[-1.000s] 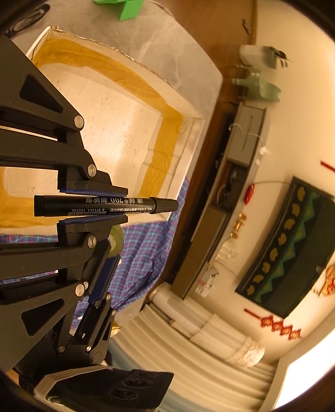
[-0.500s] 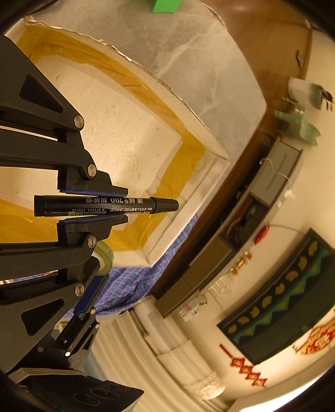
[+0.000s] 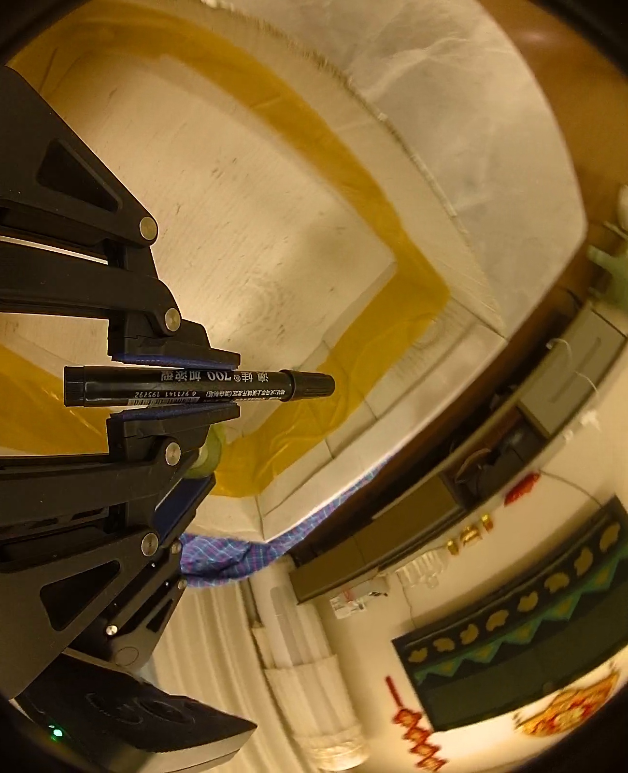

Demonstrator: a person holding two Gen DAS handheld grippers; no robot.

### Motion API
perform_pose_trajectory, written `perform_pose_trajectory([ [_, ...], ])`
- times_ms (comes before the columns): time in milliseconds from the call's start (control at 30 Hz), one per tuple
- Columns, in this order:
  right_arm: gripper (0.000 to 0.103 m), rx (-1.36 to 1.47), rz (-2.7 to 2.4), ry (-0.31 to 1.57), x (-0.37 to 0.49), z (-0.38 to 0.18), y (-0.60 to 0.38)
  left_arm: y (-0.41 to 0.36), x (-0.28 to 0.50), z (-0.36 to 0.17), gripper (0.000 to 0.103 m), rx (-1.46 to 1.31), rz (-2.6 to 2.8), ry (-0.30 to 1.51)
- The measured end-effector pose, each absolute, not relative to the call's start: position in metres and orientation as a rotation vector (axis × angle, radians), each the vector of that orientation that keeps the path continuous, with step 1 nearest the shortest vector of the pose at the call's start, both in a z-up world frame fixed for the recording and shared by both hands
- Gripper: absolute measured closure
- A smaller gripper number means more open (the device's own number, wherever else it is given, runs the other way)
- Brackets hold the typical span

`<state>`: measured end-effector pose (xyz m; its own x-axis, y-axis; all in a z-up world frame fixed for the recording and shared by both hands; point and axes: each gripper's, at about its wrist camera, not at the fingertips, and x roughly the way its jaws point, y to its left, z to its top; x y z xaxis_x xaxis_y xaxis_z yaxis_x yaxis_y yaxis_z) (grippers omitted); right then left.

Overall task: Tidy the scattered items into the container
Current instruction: 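Open both grippers to drop the marker and tape roll into the box, then move both grippers back toward the remaining items on the plaid cloth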

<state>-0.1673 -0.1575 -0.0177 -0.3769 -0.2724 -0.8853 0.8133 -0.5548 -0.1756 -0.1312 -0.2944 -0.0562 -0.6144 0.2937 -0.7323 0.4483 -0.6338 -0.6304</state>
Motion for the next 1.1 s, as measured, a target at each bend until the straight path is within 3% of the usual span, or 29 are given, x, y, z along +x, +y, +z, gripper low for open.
perform_pose_trajectory([
  [300,0.086,1.166,-1.991,0.878,-0.183,-0.03,-0.168,-0.303,-0.146,-0.076,0.088,1.365,-2.318,1.286],
  [400,0.076,1.169,-2.02,0.863,-0.185,-0.028,-0.166,-0.306,-0.142,-0.075,0.057,1.344,-2.299,1.297],
  [833,0.058,1.136,-2.027,0.597,-0.151,0.009,-0.127,-0.308,-0.097,-0.032,0.057,1.23,-2.434,1.167],
  [1100,0.055,1.001,-2.004,0.412,-0.094,0.04,-0.069,-0.26,-0.068,0.019,0.057,1.115,-2.627,0.788],
])
